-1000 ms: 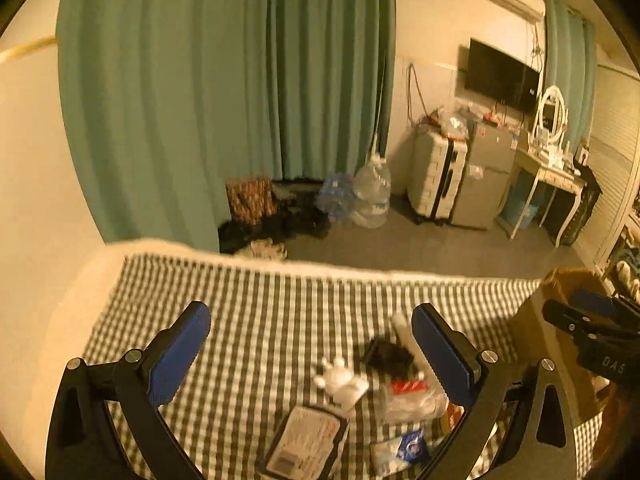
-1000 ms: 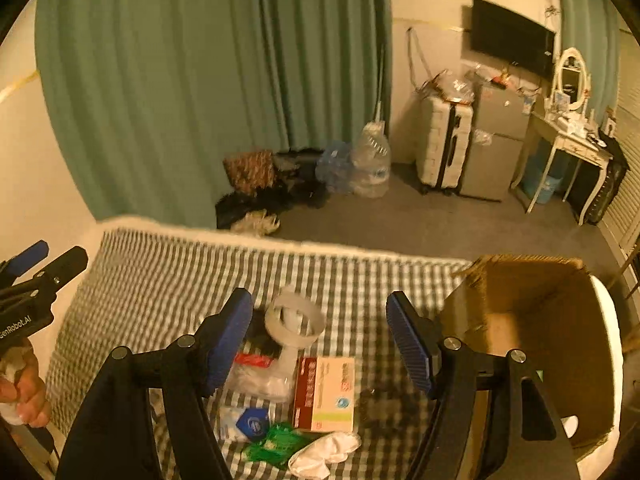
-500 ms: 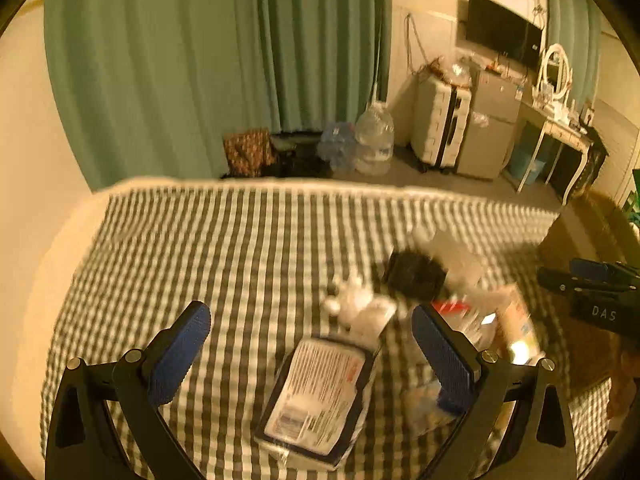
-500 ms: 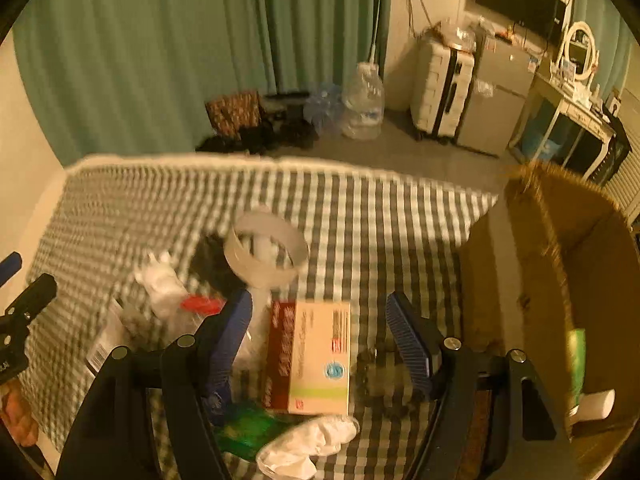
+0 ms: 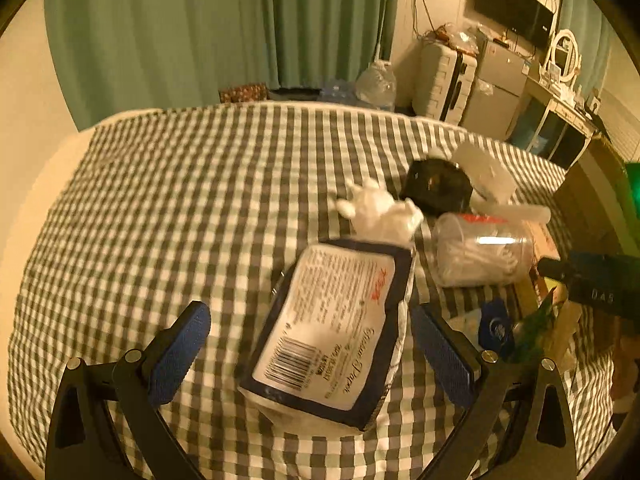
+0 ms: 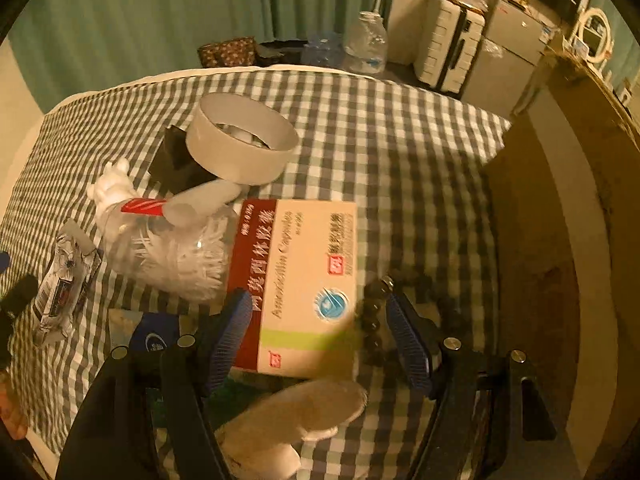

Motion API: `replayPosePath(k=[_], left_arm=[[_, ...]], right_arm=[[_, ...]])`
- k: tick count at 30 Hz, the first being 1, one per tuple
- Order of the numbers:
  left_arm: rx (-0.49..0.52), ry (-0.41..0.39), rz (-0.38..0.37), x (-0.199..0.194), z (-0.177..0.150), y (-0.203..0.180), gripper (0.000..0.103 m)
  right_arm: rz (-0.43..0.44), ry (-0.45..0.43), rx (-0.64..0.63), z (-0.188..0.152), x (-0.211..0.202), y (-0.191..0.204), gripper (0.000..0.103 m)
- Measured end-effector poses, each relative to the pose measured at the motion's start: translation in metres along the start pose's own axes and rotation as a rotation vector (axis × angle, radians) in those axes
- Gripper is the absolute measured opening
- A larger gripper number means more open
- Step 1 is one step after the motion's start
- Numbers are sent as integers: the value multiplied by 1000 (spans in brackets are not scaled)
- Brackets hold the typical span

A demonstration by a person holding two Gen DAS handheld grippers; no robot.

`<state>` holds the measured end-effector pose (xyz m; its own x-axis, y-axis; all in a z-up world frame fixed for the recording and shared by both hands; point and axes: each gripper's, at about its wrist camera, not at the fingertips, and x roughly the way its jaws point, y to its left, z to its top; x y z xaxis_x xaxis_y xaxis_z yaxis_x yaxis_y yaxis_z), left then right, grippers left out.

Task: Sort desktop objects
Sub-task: 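Move both tools back over the cluttered bed, then grasp the white tissue pack with the left tool while the right tool grasps the Amoxicillin box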

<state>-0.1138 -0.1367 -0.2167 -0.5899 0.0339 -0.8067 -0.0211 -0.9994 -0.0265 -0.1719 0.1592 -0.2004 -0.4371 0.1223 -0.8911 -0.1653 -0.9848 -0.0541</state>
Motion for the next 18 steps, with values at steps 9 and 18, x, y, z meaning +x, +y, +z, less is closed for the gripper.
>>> replayPosePath(k=[9, 18], left_arm=[[29, 31, 5, 19, -8, -5, 103], [20, 66, 6, 33, -19, 0, 103]], right_arm=[[43, -3, 18, -2, 13, 11, 70], [36, -21, -36, -9, 11, 23, 71]])
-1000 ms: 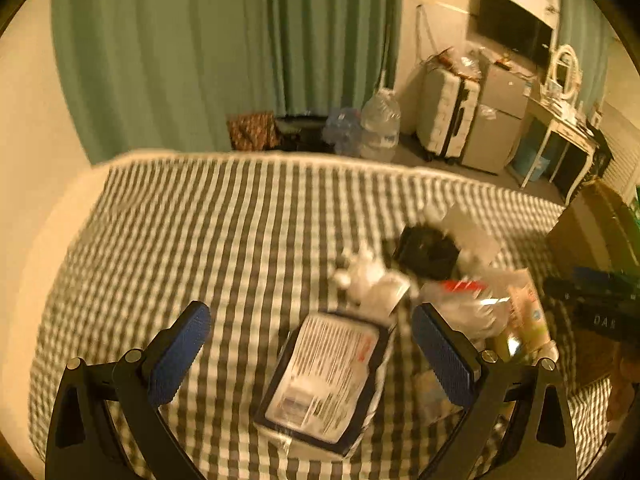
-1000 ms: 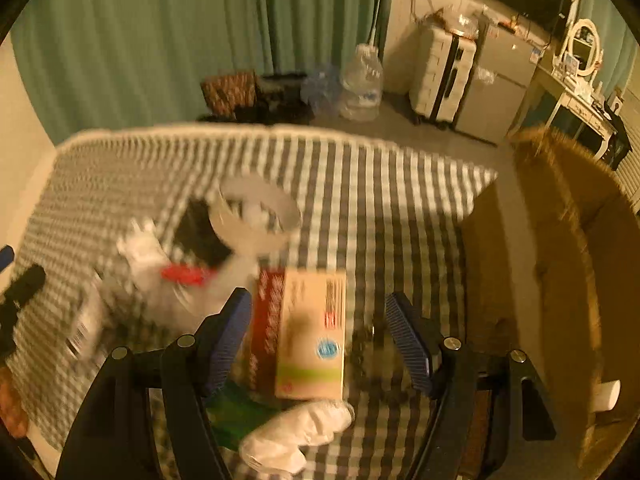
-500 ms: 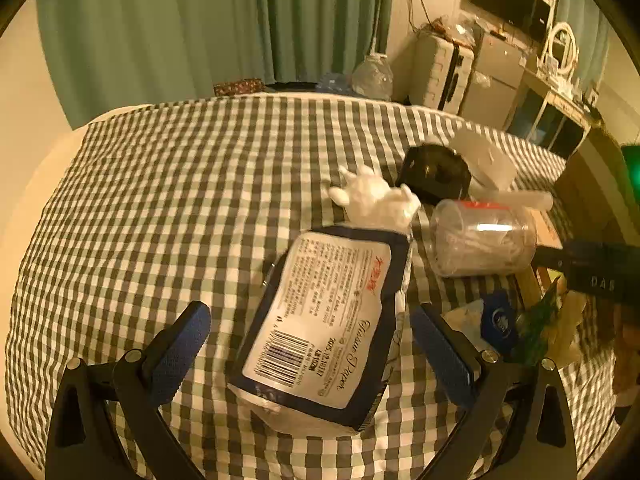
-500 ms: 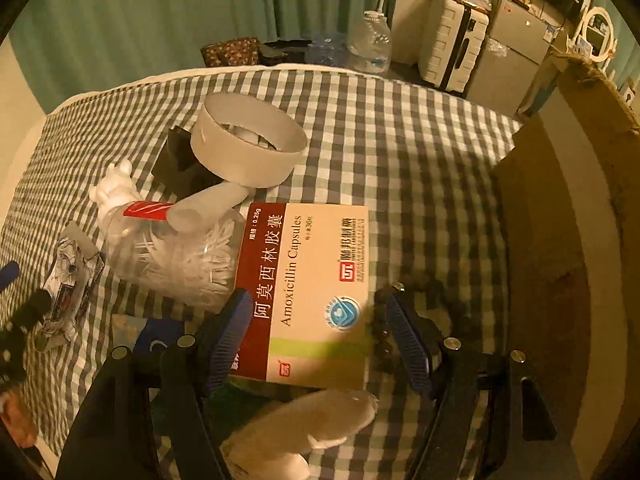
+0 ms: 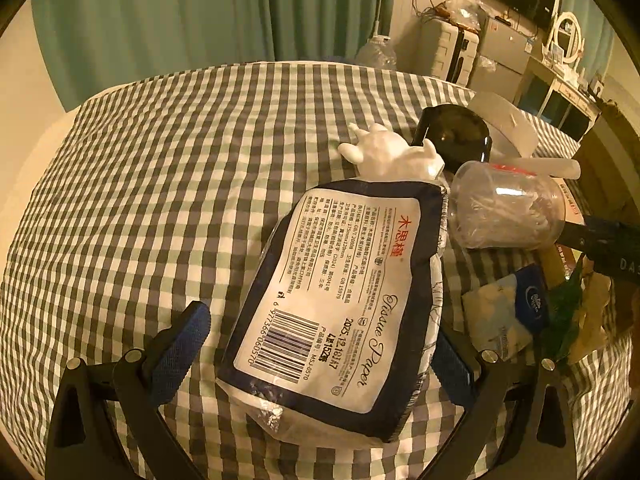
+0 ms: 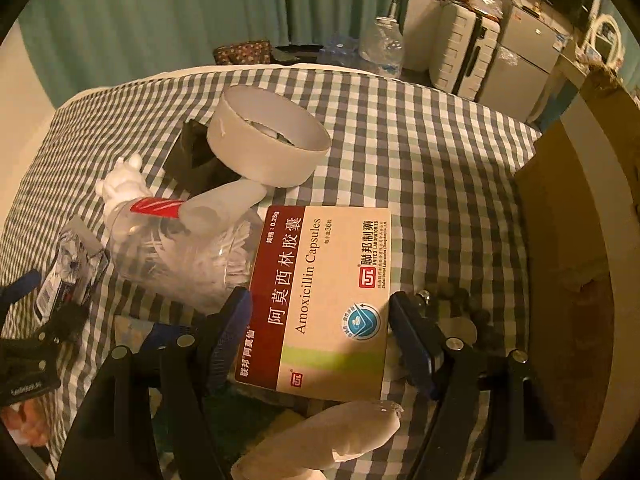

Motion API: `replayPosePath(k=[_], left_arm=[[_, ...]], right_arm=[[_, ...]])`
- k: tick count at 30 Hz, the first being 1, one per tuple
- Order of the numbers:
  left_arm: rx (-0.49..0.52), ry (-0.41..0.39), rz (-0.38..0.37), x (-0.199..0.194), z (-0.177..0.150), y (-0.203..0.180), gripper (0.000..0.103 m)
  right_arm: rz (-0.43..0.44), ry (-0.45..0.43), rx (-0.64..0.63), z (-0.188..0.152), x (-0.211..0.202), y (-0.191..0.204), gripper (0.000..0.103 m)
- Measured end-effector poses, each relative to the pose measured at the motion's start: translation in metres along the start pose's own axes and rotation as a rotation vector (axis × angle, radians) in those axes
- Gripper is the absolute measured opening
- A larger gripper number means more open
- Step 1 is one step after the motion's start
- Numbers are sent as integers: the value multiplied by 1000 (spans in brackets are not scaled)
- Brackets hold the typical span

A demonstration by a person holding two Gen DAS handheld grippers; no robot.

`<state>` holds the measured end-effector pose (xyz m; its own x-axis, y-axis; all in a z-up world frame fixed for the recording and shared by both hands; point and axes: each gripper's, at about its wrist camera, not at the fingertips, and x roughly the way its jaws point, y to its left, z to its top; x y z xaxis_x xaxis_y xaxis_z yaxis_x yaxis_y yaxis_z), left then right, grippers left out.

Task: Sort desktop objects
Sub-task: 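Grasp the white tissue pack with the left tool while the right tool grasps the Amoxicillin box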

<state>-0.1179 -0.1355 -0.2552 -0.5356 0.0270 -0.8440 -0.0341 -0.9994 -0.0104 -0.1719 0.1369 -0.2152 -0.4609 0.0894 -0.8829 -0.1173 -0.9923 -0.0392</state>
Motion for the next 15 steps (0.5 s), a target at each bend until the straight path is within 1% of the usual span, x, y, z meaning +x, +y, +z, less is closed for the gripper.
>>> replayPosePath(k=[3, 7, 8, 9, 11, 12, 13, 14, 15], left_arm=[[4, 0, 0, 1, -3, -2, 103], [11, 14, -1, 5, -5, -5, 103], [19, 20, -4, 6, -7, -6, 101], [31, 24, -5, 6, -7, -9, 97], [57, 32, -6, 7, -8, -15, 76], [65, 44, -14, 8, -9, -17, 71], [66, 50, -18, 9, -8, -19, 63], [65, 51, -18, 9, -8, -22, 58], [66, 50, -17, 9, -8, -24, 56]], right_arm=[[-6, -5, -19, -4, -3, 4, 71], [29, 10, 41, -6, 1, -3, 71], [29, 15, 39, -5, 1, -3, 71], [28, 19, 35, -3, 1, -4, 71], [25, 29, 25, -3, 1, -2, 72], [30, 34, 20, -3, 1, -2, 74], [45, 43, 16, -5, 1, -1, 77], [62, 61, 10, -9, 3, 0, 82], [79, 93, 5, -14, 9, 2, 86]])
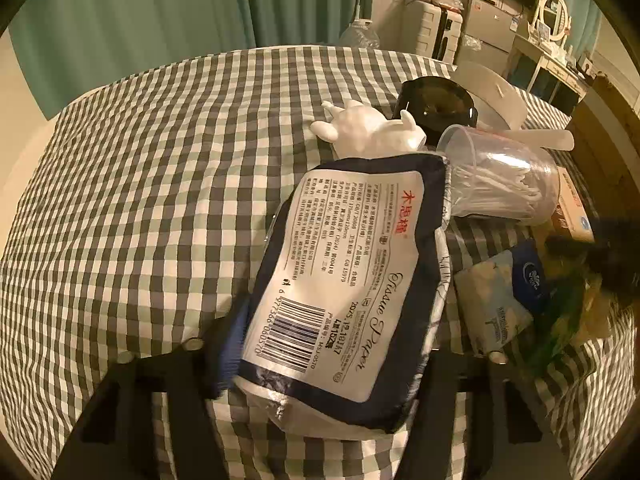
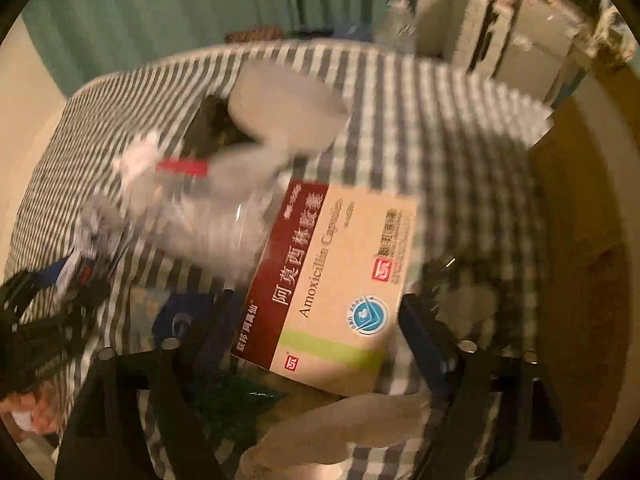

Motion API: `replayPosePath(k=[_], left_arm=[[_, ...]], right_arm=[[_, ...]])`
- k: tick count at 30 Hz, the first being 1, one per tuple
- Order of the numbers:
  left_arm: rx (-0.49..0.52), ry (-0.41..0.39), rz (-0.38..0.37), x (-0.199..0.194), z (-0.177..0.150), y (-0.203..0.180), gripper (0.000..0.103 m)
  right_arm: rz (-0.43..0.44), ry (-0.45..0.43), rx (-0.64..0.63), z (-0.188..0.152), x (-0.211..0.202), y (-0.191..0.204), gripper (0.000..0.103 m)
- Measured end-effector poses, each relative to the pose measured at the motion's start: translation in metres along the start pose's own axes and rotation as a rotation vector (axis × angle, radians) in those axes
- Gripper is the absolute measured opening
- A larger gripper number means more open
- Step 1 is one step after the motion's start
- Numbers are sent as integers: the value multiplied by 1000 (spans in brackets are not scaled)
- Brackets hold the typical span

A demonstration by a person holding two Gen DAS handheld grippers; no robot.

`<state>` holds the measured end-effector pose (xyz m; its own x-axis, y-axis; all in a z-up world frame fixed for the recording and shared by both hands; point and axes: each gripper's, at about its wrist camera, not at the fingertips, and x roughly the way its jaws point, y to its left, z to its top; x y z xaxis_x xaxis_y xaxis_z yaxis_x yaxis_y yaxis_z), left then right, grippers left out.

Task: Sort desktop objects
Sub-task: 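Grasp the white tissue pack with the left tool while the right tool grasps the Amoxicillin box, then carry the tissue pack and Amoxicillin box over the cardboard box with both tools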

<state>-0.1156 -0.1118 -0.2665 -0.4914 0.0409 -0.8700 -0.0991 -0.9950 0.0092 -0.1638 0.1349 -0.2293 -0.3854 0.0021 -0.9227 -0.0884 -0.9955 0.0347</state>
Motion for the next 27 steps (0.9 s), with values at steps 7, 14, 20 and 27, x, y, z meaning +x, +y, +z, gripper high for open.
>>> replayPosePath(k=[7, 14, 20, 27], left_arm=[[30, -9, -5, -7, 13, -12, 35], [31, -39, -15, -18, 29, -14, 34], [11, -76, -15, -39, 45, -6, 34], [-7, -133, -6, -73, 65, -1, 34]], right_arm=[[-58, 11, -33, -9, 11, 20, 86], [-75, -62, 57, -5, -7, 3, 83], [-76, -125, 94, -5, -28, -5, 82], [-34, -163, 96, 1, -57, -14, 80]])
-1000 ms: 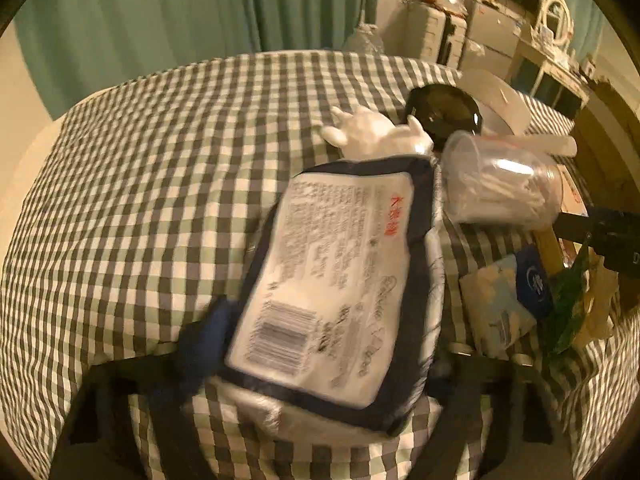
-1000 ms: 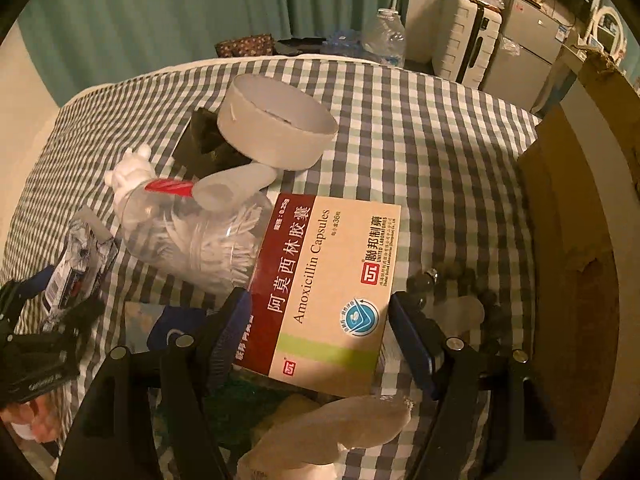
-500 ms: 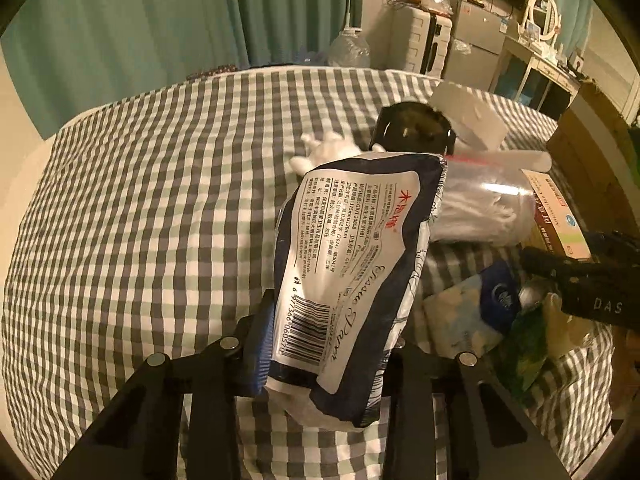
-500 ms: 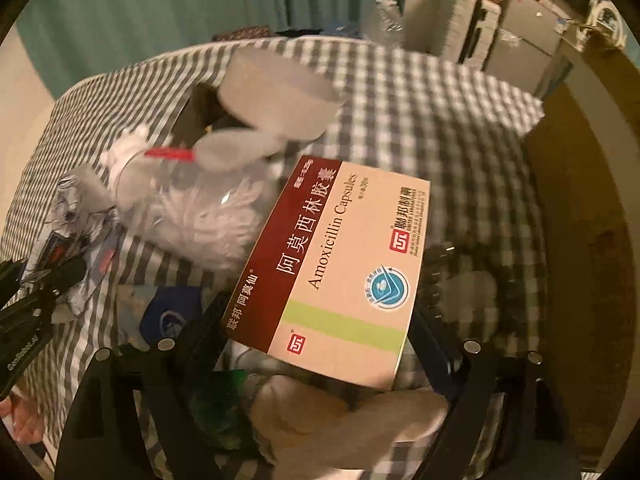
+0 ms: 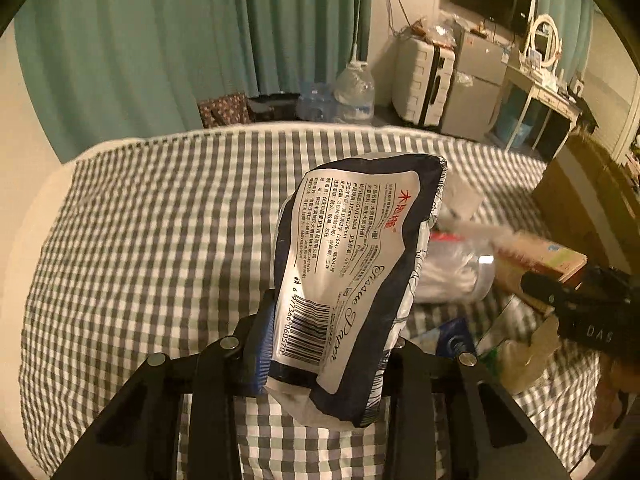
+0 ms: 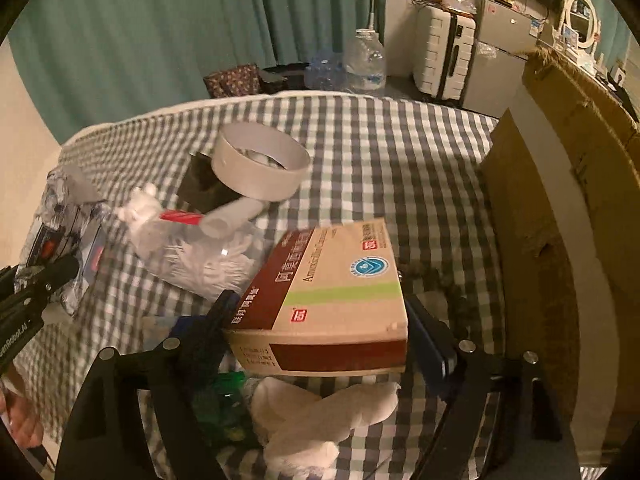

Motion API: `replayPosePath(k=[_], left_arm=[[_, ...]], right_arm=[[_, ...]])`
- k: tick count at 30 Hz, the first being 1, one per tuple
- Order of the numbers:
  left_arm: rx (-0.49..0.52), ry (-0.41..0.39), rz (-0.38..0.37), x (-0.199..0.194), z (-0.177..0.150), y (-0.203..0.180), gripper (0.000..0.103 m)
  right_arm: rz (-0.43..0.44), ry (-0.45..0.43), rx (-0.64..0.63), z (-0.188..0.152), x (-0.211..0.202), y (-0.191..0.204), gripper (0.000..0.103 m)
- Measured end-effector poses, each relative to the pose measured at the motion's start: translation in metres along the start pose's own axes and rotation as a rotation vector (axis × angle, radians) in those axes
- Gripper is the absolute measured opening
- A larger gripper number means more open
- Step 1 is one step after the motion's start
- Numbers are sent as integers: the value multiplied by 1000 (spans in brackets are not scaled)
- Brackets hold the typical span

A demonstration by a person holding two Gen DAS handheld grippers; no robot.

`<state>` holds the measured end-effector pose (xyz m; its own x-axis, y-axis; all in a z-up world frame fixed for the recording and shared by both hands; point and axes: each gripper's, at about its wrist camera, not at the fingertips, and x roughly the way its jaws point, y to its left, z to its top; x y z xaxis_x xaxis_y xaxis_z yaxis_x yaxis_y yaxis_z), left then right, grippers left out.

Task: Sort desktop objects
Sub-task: 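Carry the tissue pack and Amoxicillin box over the cardboard box with both tools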

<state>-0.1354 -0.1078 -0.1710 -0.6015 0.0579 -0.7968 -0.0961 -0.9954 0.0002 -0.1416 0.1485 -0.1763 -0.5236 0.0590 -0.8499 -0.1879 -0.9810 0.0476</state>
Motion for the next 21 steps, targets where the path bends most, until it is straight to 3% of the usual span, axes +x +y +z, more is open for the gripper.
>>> replayPosePath(k=[9, 21], left_arm=[[-17, -73, 19, -43, 20, 0, 34], [-27, -158, 16, -93, 36, -11, 34]], right_arm=[[45, -80, -12, 17, -26, -11, 79], [64, -210, -10, 35, -91, -14, 79]])
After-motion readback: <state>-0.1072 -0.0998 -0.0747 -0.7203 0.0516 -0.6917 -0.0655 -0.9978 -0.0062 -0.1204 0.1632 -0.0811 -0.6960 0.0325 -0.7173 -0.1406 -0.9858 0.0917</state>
